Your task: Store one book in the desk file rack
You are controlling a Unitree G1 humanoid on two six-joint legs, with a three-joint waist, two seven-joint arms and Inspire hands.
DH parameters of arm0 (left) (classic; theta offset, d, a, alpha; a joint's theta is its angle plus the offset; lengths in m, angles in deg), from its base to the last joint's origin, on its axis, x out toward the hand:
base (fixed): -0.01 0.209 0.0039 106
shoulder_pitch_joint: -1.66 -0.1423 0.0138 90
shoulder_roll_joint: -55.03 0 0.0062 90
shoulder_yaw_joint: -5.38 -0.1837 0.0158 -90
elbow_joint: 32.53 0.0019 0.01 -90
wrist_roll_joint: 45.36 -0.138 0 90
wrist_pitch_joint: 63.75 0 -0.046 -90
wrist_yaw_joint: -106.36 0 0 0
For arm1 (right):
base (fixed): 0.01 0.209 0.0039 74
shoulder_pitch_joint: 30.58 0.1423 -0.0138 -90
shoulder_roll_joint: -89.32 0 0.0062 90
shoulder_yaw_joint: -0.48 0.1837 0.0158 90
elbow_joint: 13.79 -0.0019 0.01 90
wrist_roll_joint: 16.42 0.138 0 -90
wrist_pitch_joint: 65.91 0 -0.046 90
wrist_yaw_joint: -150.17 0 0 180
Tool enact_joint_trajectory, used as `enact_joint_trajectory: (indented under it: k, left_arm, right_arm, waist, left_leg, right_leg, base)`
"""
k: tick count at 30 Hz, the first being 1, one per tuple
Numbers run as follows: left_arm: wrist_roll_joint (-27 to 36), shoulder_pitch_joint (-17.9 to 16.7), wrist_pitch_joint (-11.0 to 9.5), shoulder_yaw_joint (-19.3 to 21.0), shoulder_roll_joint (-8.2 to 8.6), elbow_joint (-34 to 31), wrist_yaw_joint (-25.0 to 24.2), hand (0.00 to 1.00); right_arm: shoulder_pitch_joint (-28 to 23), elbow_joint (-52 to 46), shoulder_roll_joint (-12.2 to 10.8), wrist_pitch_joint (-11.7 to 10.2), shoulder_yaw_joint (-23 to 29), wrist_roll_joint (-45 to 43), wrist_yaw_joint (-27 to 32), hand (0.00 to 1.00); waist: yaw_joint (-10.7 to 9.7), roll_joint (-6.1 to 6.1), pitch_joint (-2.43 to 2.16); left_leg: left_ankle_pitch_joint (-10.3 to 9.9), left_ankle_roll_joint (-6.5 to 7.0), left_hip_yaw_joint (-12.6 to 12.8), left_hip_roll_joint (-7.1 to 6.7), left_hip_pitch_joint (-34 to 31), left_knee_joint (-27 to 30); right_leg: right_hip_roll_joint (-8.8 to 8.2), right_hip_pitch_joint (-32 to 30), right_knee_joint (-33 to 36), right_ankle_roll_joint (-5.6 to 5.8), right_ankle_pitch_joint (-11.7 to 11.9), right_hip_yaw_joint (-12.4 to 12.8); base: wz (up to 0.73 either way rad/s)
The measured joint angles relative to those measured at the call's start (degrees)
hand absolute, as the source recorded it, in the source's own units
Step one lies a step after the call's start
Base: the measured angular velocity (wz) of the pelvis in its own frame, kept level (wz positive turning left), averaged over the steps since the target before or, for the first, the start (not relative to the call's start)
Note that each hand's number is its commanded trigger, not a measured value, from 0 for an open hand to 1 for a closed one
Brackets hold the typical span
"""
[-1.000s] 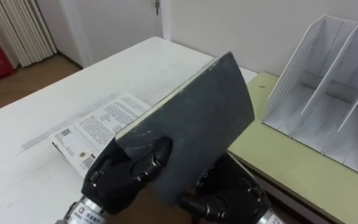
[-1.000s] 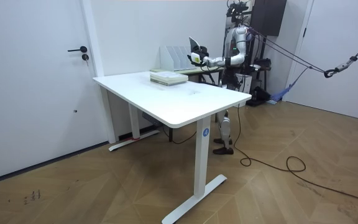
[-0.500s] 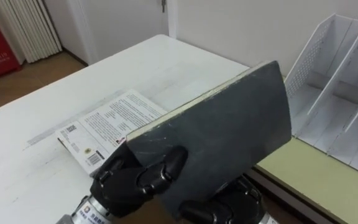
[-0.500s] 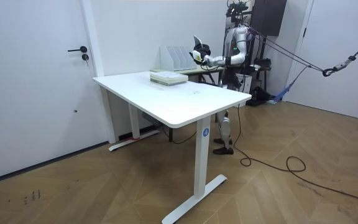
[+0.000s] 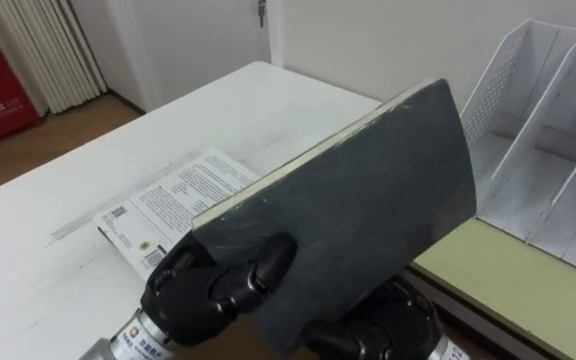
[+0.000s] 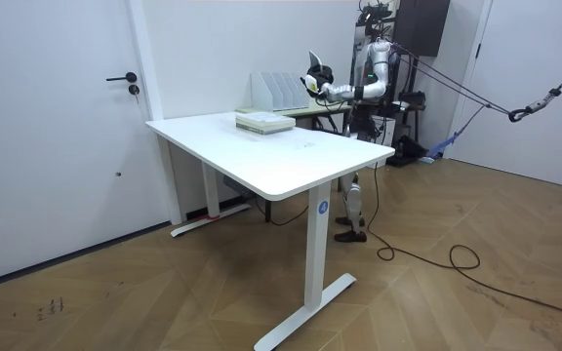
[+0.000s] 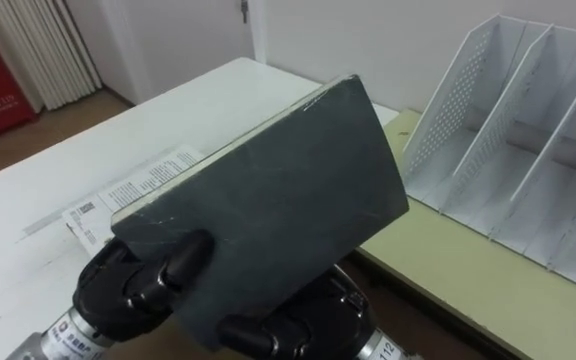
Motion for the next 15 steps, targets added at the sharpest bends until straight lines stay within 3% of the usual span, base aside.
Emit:
enact_joint_trajectory:
  k: [3, 5, 7, 15]
  left_arm:
    - [0.04, -0.01, 0.83, 0.59, -0.47, 0.08, -0.44, 1.0]
    - [0.03, -0.03, 1.55, 1.77, -1.71, 0.21, -0.46, 1.0]
    - [0.03, -0.03, 1.62, 2.63, -1.71, 0.22, -0.85, 1.0]
    - [-0.03, -0.03, 2.69, 3.75, -1.58, 2.45, -1.52, 1.0]
  right_arm:
    - [-0.01, -0.97, 0.48, 0.21, 2.08, 0.34, -0.06, 0.0]
    - [-0.04, -2.32, 0.41, 0.19, 3.95, 1.89, -0.06, 0.0]
    - [-0.04, -3.01, 0.34, 0.2, 4.41, 1.9, -0.14, 0.0]
    - [-0.11, -3.37, -1.05, 1.41, 5.34, 2.29, -0.37, 0.0]
  waist:
    - [0.63, -0.12, 0.06]
    - [0.83, -0.53, -0.06]
    - [0.98, -0.84, -0.23]
    - [1.04, -0.85, -0.24]
  left_leg:
    - [-0.01, -0.02, 0.42, 0.11, 0.01, -0.02]
    - [-0.01, -0.05, 0.43, 0.16, 0.02, 0.15]
    - [-0.04, -0.09, 0.43, 0.2, 0.02, 0.15]
    - [-0.1, -0.19, 0.53, 0.34, 0.33, -0.01]
  right_leg:
    - [0.0, -0.13, -0.04, -0.07, -0.14, 0.03]
    - [0.04, -0.28, -0.18, -0.14, -0.2, -0.07]
    - [0.08, -0.49, -0.2, -0.16, -0.21, -0.08]
    - [0.21, 0.01, -0.07, -0.16, -0.2, 0.02]
  base:
    - [-0.04]
    - [0.0]
    - [0.0]
    - [0.0]
